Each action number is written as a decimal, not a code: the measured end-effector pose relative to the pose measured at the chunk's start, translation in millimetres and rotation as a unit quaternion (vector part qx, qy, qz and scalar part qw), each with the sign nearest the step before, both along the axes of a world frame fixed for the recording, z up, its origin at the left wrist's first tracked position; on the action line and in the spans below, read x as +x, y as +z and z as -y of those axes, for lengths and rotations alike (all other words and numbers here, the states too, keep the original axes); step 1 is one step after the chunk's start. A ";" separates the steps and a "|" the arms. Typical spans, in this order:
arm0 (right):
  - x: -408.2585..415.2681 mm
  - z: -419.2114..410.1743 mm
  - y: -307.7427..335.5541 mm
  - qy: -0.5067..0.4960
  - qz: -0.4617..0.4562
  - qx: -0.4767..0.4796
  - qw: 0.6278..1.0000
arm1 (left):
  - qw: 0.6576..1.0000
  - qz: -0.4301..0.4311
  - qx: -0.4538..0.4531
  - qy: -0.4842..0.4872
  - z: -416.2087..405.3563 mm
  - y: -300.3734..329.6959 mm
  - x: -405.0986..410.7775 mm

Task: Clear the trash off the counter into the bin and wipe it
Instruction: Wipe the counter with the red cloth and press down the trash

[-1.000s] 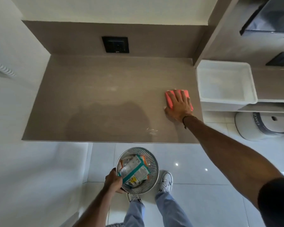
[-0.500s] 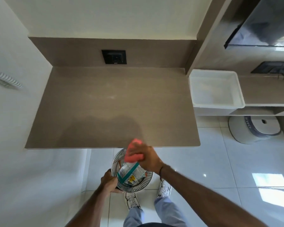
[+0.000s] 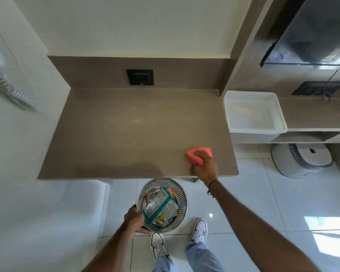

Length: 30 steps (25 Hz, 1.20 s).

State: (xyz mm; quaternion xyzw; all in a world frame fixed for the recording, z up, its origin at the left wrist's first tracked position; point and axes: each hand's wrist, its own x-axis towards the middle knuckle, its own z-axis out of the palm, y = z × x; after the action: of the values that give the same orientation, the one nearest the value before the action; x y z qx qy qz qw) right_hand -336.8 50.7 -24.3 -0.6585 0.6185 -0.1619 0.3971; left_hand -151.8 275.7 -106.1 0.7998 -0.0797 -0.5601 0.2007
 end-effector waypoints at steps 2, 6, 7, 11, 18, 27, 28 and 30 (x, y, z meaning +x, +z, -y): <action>23.1 -32.2 -6.6 0.103 0.020 0.016 0.994 | 1.000 0.003 0.002 0.001 1.0 0.8 -0.1; 49.0 -43.4 5.0 0.009 0.225 0.261 0.939 | 1.000 -0.003 0.006 0.010 5.5 1.4 -1.2; 48.9 -32.5 10.9 -0.053 0.278 0.303 0.910 | 1.000 0.001 0.008 0.011 6.6 1.9 -1.4; 29.6 15.3 21.7 -0.247 0.372 0.305 0.841 | 1.000 0.004 0.006 0.014 10.0 -2.7 -4.0; -53.4 -30.1 -17.1 -0.255 0.001 0.022 0.967 | 1.000 -0.012 0.004 0.017 25.4 -5.5 -17.4; -50.7 -85.6 -143.6 0.009 -0.139 0.307 0.941 | 0.998 0.007 0.046 -0.051 38.1 -73.6 -37.7; -51.5 -86.6 -156.9 -0.001 -0.147 0.303 0.942 | 0.996 0.024 0.050 -0.072 38.6 -89.6 -38.8; -51.9 -84.4 -195.9 -0.021 -0.147 0.310 0.939 | 0.988 0.083 0.044 -0.121 39.0 -134.4 -41.5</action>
State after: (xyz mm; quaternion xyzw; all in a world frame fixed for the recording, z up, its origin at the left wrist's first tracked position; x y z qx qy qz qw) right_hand -388.7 135.1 -220.2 -0.5060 0.7035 0.1283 0.4823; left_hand -193.4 236.8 -240.5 0.8359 -0.1674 -0.5152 0.0886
